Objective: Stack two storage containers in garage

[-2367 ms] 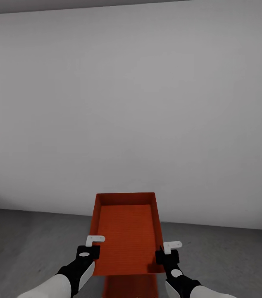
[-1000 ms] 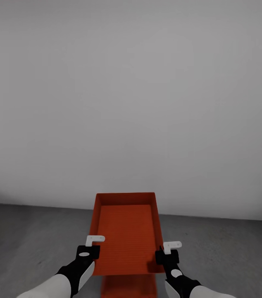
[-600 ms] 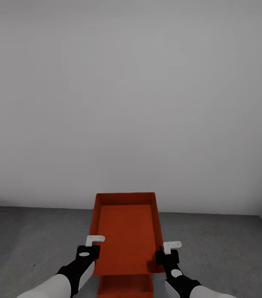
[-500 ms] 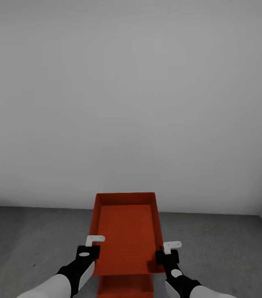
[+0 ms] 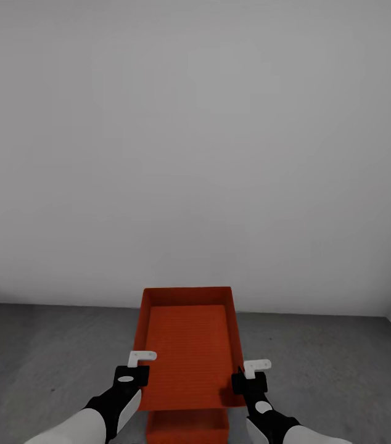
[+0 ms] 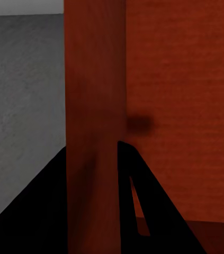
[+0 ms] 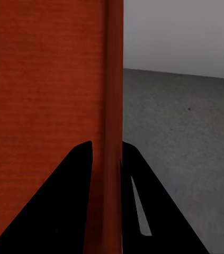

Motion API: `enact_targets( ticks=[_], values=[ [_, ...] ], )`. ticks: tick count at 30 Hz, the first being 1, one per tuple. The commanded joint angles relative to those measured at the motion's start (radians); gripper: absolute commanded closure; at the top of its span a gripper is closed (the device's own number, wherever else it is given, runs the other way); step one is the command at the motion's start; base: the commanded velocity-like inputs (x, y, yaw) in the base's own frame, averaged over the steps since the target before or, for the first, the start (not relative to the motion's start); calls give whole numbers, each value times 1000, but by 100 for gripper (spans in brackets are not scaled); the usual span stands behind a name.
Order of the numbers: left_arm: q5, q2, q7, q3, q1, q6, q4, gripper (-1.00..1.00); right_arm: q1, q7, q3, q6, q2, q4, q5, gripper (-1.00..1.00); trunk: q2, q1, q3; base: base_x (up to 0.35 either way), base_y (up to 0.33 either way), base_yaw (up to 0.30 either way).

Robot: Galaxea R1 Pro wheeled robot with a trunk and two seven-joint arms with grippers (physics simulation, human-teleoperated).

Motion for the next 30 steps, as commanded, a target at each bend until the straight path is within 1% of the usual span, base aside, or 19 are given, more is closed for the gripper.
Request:
enact_targets(
  ticks=[1, 30],
  values=[
    [62, -9, 1, 26, -1, 3, -47, 100, 0, 5, 17, 0, 0, 1, -3, 100, -1, 0, -3, 0, 0, 0],
    [62, -9, 1, 26, -1, 3, -47, 100, 0, 5, 17, 0, -3, 1, -3, 100, -1, 0, -49, 0, 0, 0]
  ],
)
